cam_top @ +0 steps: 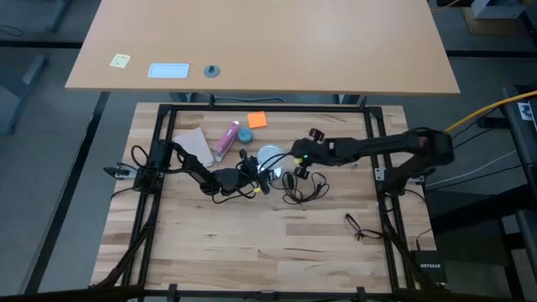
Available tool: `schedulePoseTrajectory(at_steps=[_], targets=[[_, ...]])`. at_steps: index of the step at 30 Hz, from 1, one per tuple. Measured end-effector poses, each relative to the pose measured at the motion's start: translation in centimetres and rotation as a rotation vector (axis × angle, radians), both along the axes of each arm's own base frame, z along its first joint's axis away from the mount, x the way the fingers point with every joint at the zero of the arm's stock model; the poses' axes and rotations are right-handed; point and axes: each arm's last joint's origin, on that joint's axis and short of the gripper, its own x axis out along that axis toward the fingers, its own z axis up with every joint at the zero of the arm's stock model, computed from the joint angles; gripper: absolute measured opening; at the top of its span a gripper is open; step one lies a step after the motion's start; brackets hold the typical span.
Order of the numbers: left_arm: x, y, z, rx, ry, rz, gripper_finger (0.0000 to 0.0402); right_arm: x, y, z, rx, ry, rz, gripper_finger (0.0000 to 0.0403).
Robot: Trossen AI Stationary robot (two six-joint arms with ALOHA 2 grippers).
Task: Screw lightbulb
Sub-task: Remove the lightbulb from the lamp
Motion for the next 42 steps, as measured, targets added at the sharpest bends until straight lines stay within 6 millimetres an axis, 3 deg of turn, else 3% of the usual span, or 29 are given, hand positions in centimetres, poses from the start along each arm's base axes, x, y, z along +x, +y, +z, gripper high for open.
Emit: schedulePoseTrajectory(at_steps=[6, 11, 16, 20, 24, 30, 33, 39, 42], targets=[[0.0, 0.0, 0.0, -0.001, -0.001, 0.001, 0.0160, -4.1, 0.5, 6.3, -0.085, -0.137, 0.069, 0.0060], [0.0, 0.0, 0.0, -0.002, -0.001, 0.003, 0.0160, -9.1, 1.2, 11.0, -0.222, -0.232, 0.173, 0.0060], [0.0, 0.0, 0.0, -0.002, -0.001, 0.004, 0.0160, -13.6, 1.7, 13.3, -0.327, -0.284, 0.166, 0.0060], [0.0, 0.0, 0.0, -0.002, -0.001, 0.004, 0.0160, -16.0, 2.0, 13.6, -0.337, -0.280, 0.147, 0.0060], [0.0, 0.0, 0.0, -0.002, -0.001, 0.005, 0.0160, -16.4, 2.2, 10.7, -0.243, -0.330, 0.134, 0.0060], [0.0, 0.1, 0.0, -0.002, -0.001, 0.005, 0.0160, -13.1, 2.6, 2.1, -0.080, -0.715, 0.323, 0.0060], [0.0, 0.1, 0.0, -0.002, -0.001, 0.005, 0.0160, -12.8, 2.7, -1.9, -0.059, -0.880, 0.334, 0.0060], [0.0, 0.1, -0.1, -0.004, -0.002, 0.006, 0.0160, -12.9, 1.9, -5.6, 0.109, -0.946, -0.102, 0.0060], [0.0, 0.1, -0.1, -0.016, -0.010, 0.006, 0.0160, -12.6, 1.3, -6.6, 0.068, -0.910, -0.315, 0.0060]])
